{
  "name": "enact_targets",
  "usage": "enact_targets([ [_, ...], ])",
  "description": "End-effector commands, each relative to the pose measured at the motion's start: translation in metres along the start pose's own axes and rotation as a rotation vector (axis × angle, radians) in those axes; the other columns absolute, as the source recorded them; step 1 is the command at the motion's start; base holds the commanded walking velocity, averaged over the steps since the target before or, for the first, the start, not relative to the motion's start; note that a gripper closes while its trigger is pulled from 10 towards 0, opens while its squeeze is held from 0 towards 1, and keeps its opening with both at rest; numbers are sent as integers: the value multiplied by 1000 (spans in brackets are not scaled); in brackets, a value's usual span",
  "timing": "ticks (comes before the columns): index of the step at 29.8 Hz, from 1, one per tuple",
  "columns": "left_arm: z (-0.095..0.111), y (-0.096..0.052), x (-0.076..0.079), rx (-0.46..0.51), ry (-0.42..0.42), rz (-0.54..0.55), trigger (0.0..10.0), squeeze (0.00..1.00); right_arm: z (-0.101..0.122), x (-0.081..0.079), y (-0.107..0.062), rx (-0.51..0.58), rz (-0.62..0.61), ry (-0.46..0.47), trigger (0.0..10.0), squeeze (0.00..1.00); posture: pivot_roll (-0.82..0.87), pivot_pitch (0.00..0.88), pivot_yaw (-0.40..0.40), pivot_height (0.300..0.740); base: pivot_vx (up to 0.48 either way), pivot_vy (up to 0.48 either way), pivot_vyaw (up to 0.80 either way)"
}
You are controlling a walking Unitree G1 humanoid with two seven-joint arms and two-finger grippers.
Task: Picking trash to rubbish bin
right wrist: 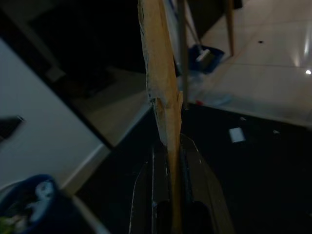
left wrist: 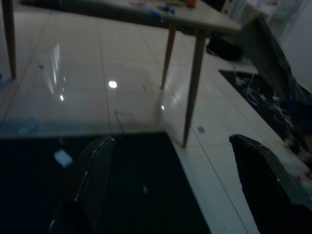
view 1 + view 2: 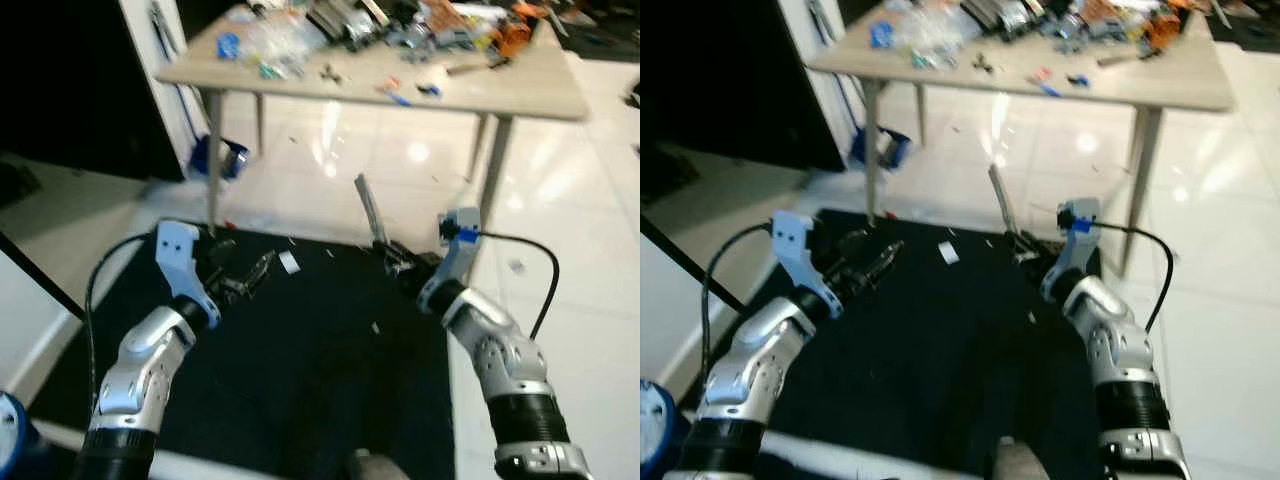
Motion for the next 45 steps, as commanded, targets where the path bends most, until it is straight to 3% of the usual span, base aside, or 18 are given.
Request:
enact_targets([
  [1, -2, -1, -3, -14, 4, 9, 10000, 0, 0, -5, 2, -3, 18, -3, 10000, 0, -128, 0, 25, 740, -424, 0, 0],
  [22, -3, 1, -6, -17, 7, 37, 10000, 0, -3, -3, 4, -26, 6, -5, 10000, 0, -122, 0, 22, 740, -384, 0, 0],
  [45, 1, 0, -9, 1, -3, 46, 10000, 0, -6, -1, 5, -50, -13, -5, 10000, 0, -113, 0, 27, 740, 0, 0, -781],
])
Point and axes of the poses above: a point about 5 cm out from each wrist's last joint towards the gripper, its own y axis pointing out of the wrist towards the gripper, its own z axis along the axis of the wrist's last joint, x = y × z, the point moved 4 cm from there along y, pointing out of the wrist towards the gripper, and after that the axes turned 13 degrees about -y, right-handed, at the moved point
